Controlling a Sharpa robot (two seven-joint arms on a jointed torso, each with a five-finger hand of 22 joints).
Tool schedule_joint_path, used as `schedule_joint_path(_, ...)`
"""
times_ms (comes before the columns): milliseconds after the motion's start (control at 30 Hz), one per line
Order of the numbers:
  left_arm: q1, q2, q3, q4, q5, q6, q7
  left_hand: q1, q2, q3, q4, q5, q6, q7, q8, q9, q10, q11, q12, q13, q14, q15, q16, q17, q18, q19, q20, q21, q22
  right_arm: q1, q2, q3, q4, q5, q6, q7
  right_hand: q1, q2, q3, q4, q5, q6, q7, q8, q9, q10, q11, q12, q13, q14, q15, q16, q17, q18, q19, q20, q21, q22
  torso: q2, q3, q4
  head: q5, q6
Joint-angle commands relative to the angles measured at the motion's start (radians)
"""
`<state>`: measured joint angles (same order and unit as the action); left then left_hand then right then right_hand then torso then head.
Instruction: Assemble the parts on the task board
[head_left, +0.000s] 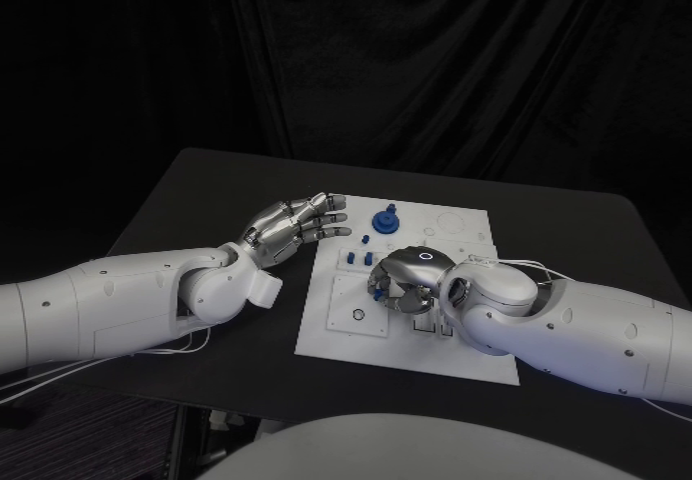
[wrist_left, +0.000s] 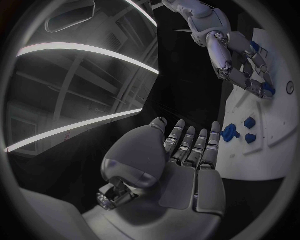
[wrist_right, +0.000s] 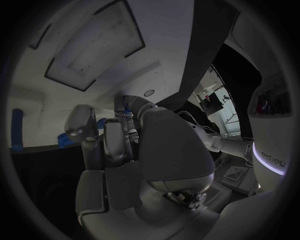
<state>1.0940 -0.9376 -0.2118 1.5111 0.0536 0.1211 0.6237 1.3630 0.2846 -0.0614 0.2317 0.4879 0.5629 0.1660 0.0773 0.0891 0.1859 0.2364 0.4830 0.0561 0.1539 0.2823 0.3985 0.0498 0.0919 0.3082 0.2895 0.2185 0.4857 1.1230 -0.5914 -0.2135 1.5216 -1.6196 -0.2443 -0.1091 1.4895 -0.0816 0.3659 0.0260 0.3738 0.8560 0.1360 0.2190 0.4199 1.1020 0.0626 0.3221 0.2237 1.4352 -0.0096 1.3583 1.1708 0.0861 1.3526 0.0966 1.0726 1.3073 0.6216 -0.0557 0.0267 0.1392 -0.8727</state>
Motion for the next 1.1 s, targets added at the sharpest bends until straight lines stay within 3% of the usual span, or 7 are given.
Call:
schedule_joint_path(33, -0.002, 0.001, 0.001, 0.0, -0.001, 0.017, 0.006, -0.011, 0.003, 0.003, 0.003, -0.005, 0.006, 0.049, 0.006, 0.002, 0.003, 0.007, 0.006, 0.001, 0.0, 0.004, 0.007, 0.001, -0.019, 0.007, 0.0, 0.004, -0.001, -0.002, -0.003, -0.003, 0.002, -0.006, 0.008, -0.019, -0.005, -0.005, 0.0, -0.002, -0.009, 0.032, 0.002, 0.019, 0.005, -0.001, 0.0, 0.002, 0.005, -0.007, -0.002, -0.005, 0.001, 0.02, -0.007, -0.002, -0.004, 0.123, 0.001, 0.0008, -0.0001, 0.001, 0.0)
schedule_joint_path(300, -0.002, 0.001, 0.001, 0.0, -0.001, 0.017, 0.002, -0.011, 0.003, 0.004, 0.005, -0.005, 0.007, 0.05, 0.006, 0.002, 0.003, 0.008, 0.006, 0.001, 0.0, 0.004, 0.009, 0.001, -0.02, 0.007, 0.0, 0.004, -0.001, -0.003, -0.006, -0.003, 0.006, -0.006, 0.003, -0.016, -0.003, -0.004, -0.005, -0.004, -0.009, 0.057, 0.001, 0.04, 0.014, 0.001, 0.0, 0.006, 0.011, -0.006, -0.001, -0.003, 0.004, 0.019, -0.004, -0.002, -0.002, 0.124, 0.0, 0.0006, -0.0003, 0.002, 0.0)
schedule_joint_path(633, -0.003, 0.002, 0.001, -0.002, -0.001, 0.019, -0.002, -0.011, 0.003, 0.004, 0.005, -0.005, 0.007, 0.05, 0.006, 0.002, 0.003, 0.008, 0.006, 0.001, 0.0, 0.004, 0.009, 0.001, -0.02, 0.007, 0.0, 0.004, -0.001, -0.003, -0.011, -0.003, 0.009, -0.006, 0.006, -0.016, -0.005, -0.01, -0.01, -0.004, -0.01, 0.047, 0.002, 0.039, 0.014, -0.002, 0.0, 0.007, 0.013, -0.007, -0.001, -0.005, 0.0, 0.019, -0.005, -0.002, -0.004, 0.123, 0.0, 0.0004, -0.0002, 0.002, 0.0)
schedule_joint_path(867, -0.004, 0.002, 0.001, -0.003, -0.001, 0.02, -0.004, -0.011, 0.002, 0.005, 0.006, -0.005, 0.007, 0.05, 0.006, 0.002, 0.004, 0.009, 0.007, 0.001, 0.001, 0.005, 0.011, 0.001, -0.02, 0.007, 0.0, 0.004, -0.001, -0.003, -0.013, -0.003, 0.01, -0.006, 0.012, -0.025, -0.042, -0.033, -0.024, 0.027, -0.07, -0.044, -0.005, -0.005, -0.015, -0.036, 0.008, -0.008, 0.013, -0.015, 0.006, -0.014, -0.014, 0.022, -0.014, 0.004, -0.027, 0.117, 0.0, 0.0001, 0.0002, 0.001, 0.0)
schedule_joint_path(1000, -0.004, 0.002, 0.001, -0.004, -0.001, 0.021, -0.006, -0.011, 0.002, 0.005, 0.006, -0.005, 0.007, 0.05, 0.006, 0.002, 0.004, 0.009, 0.007, 0.001, 0.001, 0.005, 0.011, 0.001, -0.02, 0.007, 0.0, 0.004, -0.001, -0.003, -0.014, -0.003, 0.01, -0.006, 0.015, -0.035, -0.071, -0.054, -0.039, 0.058, -0.127, -0.103, -0.026, -0.036, -0.044, -0.072, 0.022, -0.019, 0.011, -0.026, 0.019, -0.023, -0.029, 0.026, -0.028, 0.014, -0.06, 0.108, 0.0, 0.0003, 0.0006, 0.001, 0.0)
schedule_joint_path(1100, -0.004, 0.002, 0.001, -0.004, -0.001, 0.021, -0.007, -0.011, 0.002, 0.005, 0.006, -0.005, 0.007, 0.05, 0.006, 0.002, 0.004, 0.009, 0.007, 0.001, 0.001, 0.005, 0.011, 0.001, -0.02, 0.007, 0.0, 0.004, -0.001, -0.003, -0.014, -0.003, 0.01, -0.006, 0.017, -0.042, -0.08, -0.061, -0.048, 0.07, -0.144, -0.118, -0.031, -0.047, -0.056, -0.085, 0.027, -0.02, 0.013, -0.031, 0.023, -0.026, -0.035, 0.028, -0.033, 0.019, -0.074, 0.105, 0.0, 0.0, 0.0006, 0.001, 0.0)
